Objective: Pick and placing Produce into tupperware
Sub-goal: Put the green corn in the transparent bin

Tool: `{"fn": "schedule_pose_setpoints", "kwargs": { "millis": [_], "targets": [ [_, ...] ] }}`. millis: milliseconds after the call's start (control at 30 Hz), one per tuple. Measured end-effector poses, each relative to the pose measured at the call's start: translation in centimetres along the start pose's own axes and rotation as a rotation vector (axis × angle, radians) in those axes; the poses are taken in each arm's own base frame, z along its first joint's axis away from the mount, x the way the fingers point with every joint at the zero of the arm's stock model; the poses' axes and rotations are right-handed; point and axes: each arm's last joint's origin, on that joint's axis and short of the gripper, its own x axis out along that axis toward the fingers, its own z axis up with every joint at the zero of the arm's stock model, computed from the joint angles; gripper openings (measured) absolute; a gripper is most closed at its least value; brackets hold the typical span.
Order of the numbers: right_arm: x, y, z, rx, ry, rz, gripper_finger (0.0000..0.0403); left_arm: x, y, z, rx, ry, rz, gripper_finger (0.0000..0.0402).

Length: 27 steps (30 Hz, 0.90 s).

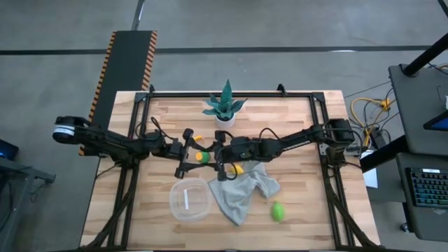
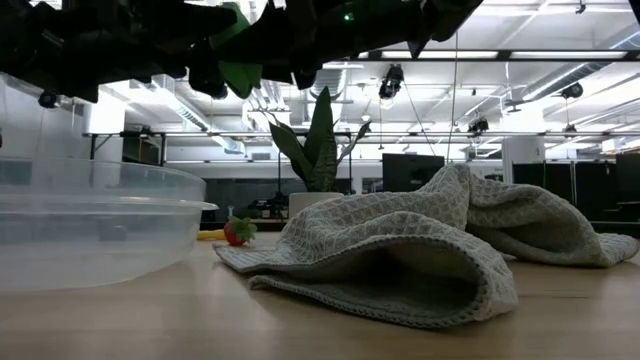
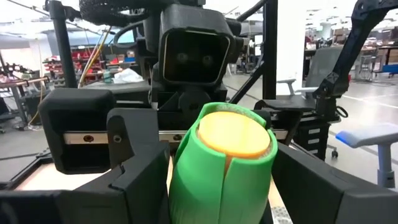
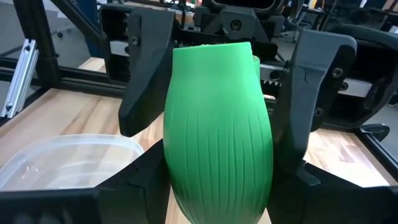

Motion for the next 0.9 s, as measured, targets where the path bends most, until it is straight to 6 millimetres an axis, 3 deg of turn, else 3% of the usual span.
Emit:
{"fn": "schedule_pose_setpoints", "kwargs": {
  "millis": [133, 300, 600, 900],
  "targets": [
    [0.01, 0.01, -0.04, 0.003, 0.003, 0.001, 0.0184, 0.06, 0.03, -0.10, 0.000, 0.001, 0.008, 0.0238],
    [0.01, 0.03, 0.01, -0.003, -0.002, 0.004, 0.0184, 0.04, 0.03, -0.05, 0.021, -0.001, 0.008, 0.0172],
    [0.01, 0.04, 0.05, -0.003, -0.006, 0.006, 0.0185, 0.01, 0.03, 0.01, 0.033, -0.003, 0.009, 0.0171],
    [0.01, 0.24, 0.26, 0.029, -0.028, 0.053, 0.0299, 0.01, 0.03, 0.11, 0.036, -0.014, 0.006, 0.0171]
  ]
}}
